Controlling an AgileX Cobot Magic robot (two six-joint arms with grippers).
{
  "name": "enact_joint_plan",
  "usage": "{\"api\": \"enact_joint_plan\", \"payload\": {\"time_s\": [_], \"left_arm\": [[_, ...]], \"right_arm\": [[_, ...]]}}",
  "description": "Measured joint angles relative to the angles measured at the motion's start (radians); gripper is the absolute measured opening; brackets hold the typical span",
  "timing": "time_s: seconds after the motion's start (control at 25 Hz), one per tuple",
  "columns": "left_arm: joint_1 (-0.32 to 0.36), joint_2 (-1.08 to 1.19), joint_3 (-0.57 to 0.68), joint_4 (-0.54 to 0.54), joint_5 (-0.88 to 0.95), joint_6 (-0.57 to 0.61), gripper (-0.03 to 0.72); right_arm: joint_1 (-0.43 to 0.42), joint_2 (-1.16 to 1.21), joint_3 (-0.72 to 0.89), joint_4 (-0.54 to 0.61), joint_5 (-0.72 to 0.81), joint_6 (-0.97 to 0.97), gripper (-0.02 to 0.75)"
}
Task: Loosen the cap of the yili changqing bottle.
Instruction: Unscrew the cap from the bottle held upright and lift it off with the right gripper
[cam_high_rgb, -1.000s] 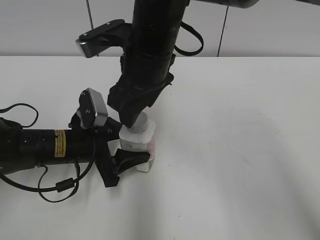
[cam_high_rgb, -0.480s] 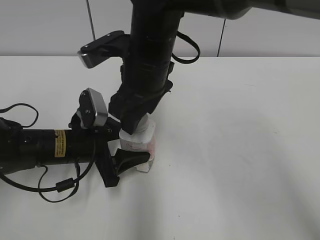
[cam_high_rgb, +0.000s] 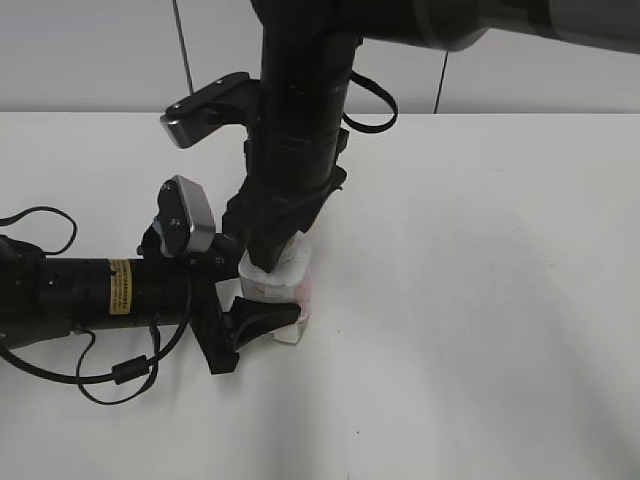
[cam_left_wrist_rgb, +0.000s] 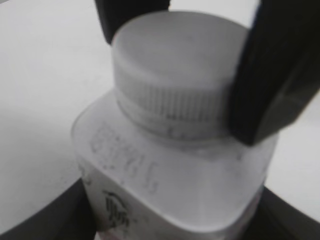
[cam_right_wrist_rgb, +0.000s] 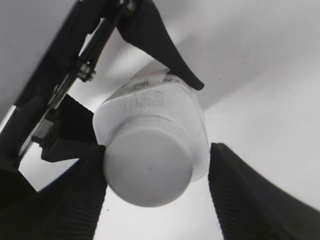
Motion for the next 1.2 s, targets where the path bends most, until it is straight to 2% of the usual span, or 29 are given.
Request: {"api": "enact_joint_plan", "payload": {"time_s": [0.2, 0.44, 0.68, 0.84, 1.2], "left_arm": [[0.000, 0.000, 0.000, -0.005, -0.001, 0.000, 0.457], [0.000, 0.000, 0.000, -0.005, -0.001, 0.000, 0.457], [0.000, 0.000, 0.000, -0.004, -0.001, 0.001, 0.457], [0.000, 0.000, 0.000, -0.002, -0.001, 0.003, 0.457], [0.000, 0.000, 0.000, 0.000, -0.001, 0.004, 0.456]], "right_arm": [[0.001, 0.000, -0.005, 0.003, 0.001, 0.000, 0.394], [0.001, 0.000, -0.005, 0.003, 0.002, -0.075, 0.395], [0.001, 0.000, -0.005, 0.004, 0.002, -0.445, 0.395], [0.001, 0.000, -0.005, 0.005, 0.002, -0.626, 0.395], [0.001, 0.000, -0.005, 0.006, 0.002, -0.674, 0.395]]}}
